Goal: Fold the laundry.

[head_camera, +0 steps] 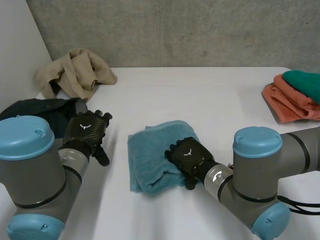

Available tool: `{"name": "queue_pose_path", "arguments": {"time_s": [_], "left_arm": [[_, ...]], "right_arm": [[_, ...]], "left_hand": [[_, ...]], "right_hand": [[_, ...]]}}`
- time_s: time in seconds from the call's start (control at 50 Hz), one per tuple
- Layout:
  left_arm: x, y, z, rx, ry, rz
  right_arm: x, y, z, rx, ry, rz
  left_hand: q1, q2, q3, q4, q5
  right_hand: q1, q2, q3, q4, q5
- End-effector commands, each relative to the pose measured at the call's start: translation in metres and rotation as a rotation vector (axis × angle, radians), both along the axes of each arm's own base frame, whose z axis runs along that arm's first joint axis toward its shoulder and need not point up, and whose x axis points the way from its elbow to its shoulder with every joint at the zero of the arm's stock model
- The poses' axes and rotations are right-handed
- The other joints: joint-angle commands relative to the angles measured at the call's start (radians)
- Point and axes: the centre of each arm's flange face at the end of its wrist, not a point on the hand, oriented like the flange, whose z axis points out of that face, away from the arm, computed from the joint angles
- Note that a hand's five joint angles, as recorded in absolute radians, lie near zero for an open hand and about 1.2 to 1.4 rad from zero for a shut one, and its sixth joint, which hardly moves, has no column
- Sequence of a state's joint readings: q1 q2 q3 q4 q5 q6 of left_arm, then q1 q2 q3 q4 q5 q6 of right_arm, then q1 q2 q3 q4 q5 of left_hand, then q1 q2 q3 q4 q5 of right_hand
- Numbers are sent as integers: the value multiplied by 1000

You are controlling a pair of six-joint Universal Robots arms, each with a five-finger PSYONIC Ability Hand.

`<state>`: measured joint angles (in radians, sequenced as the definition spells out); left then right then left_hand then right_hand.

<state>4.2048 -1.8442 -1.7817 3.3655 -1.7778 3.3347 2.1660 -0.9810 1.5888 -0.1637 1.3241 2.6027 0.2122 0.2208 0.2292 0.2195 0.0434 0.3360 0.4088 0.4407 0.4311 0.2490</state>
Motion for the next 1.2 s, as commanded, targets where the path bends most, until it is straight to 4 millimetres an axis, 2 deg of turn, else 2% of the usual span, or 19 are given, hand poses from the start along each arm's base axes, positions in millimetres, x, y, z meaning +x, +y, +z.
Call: {"name": "queue_pose_path", "arguments": {"time_s": [0.02,0.12,0.32,0.46,0.54,0.64,0.7,0.84,0.92,1.0,1.02,1.08,1.1,1.16,1.2], "left_arm": [[0,0,0,1,1,0],[1,-1,0,1,1,2],[1,0,0,2,1,2],[1,0,0,2,1,2],[1,0,-1,3,0,3],[2,-1,-1,4,0,5],[2,-1,-1,3,0,6],[2,-1,-1,3,0,6],[2,-2,-1,3,0,9],[3,-3,-1,4,0,13],[3,-3,-1,3,0,14],[4,-3,-1,3,0,16],[4,-3,-1,5,0,17],[6,-4,-2,8,-1,22],[7,-3,-4,14,-2,24]], "right_arm": [[2,-3,0,-15,-7,0],[4,-6,-2,-29,-13,-2],[8,-12,1,-86,-35,2],[8,-14,2,-140,-4,23],[8,-15,-1,-142,5,26],[8,-18,-3,-141,9,24],[7,-19,-4,-142,10,21],[-1,-39,5,-177,6,-17],[-7,-55,17,-259,31,-23],[-13,-78,38,-400,70,-33],[-17,-89,49,-459,84,-46],[-20,-105,70,-541,82,-68],[-23,-115,85,-593,73,-81],[-30,-134,110,-667,46,-109],[-43,-153,136,-737,26,-147]], "left_hand": [[-10,-19,-27,-18,-16],[-10,-19,-27,-18,-16],[-10,-19,-27,-18,-16],[-10,-19,-27,-18,-16],[-13,-22,-30,-21,-19],[-13,-22,-30,-21,-19],[-13,-22,-30,-21,-19],[-13,-22,-30,-21,-19],[-13,-22,-30,-21,-19],[-13,-22,-30,-21,-19],[-13,-22,-30,-21,-19],[-13,-22,-30,-21,-19],[-13,-22,-30,-21,-19],[-13,-22,-30,-21,-19],[-13,-22,-30,-21,-19]], "right_hand": [[213,140,108,118,125],[248,175,143,153,160],[547,474,443,452,460],[583,510,478,488,495],[720,648,616,625,633],[1059,986,955,964,972],[1060,988,956,965,973],[1060,988,956,965,973],[1060,988,956,965,973],[1060,988,956,965,973],[1060,988,956,965,973],[1060,988,956,965,973],[1060,988,956,965,973],[1060,988,956,965,973],[1060,988,956,965,973]]}}
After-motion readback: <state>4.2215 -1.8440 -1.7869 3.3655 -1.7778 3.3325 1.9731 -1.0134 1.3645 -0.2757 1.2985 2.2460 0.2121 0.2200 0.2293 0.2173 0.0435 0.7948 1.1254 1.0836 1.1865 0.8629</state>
